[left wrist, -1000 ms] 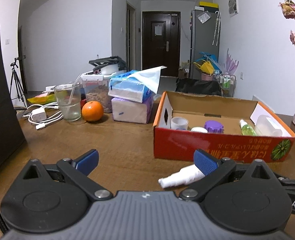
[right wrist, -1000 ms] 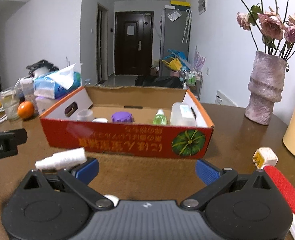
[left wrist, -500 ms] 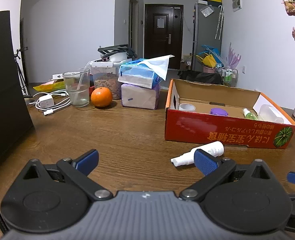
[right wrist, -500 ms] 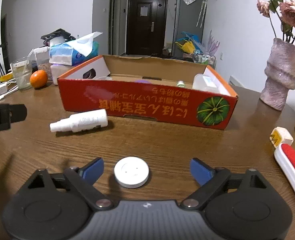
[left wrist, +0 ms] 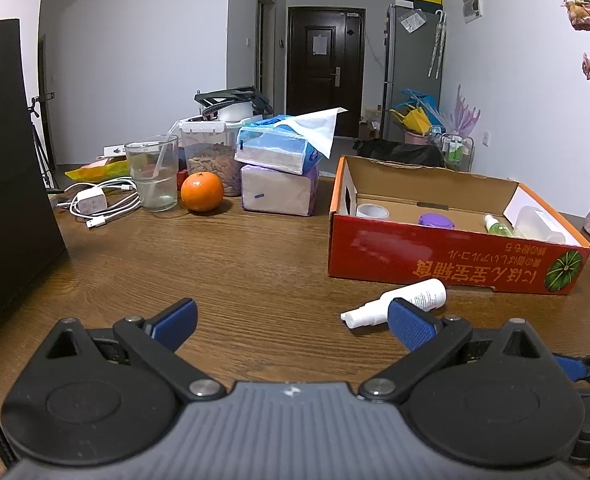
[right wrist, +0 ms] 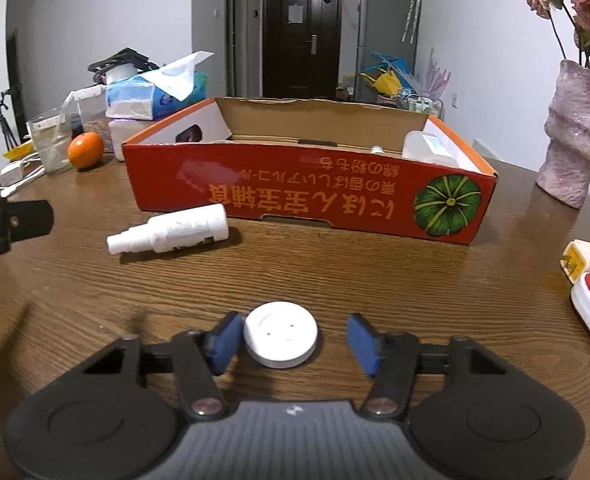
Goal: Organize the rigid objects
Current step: 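Close the right tool on the white round cap on the table, then grasp the white spray bottle with the left tool while the right tool holds the white cap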
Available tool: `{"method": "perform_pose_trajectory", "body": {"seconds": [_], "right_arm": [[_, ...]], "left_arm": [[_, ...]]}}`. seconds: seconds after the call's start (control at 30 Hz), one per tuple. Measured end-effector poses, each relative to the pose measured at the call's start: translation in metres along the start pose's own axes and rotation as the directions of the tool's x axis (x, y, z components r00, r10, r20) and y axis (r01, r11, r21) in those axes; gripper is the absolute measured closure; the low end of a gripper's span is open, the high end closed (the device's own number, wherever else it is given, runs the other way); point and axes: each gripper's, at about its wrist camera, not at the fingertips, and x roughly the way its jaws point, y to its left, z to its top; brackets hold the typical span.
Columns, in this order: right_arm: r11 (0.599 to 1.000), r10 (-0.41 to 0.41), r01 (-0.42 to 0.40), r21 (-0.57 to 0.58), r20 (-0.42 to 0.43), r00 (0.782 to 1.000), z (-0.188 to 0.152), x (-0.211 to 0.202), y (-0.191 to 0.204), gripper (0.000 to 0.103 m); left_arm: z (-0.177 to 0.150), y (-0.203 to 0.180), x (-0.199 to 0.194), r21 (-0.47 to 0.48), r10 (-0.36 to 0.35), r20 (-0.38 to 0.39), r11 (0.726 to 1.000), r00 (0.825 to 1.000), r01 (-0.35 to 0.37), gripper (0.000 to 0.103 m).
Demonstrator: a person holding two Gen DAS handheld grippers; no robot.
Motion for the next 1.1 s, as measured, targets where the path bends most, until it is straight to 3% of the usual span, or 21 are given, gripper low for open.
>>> {"method": "perform_pose_trajectory", "body": {"seconds": [0.57, 1.1], "right_arm": [[0.997, -0.002, 0.0, 0.075, 0.03, 1.0, 0.008, -0.005, -0.027, 0.065], [0.993, -0.032, 0.024, 0.118, 0.068, 0.997, 0.021, 0.004, -0.085, 0.065]], "left_arm": [[-0.002, -0.02, 0.018, -0.021, 0.054, -0.048, 0.998, 0.997, -0.055, 0.0], [0.0, -0.075, 0.043, -0.04, 0.086, -0.083, 0.995, 0.993, -0.09, 0.0]]}}
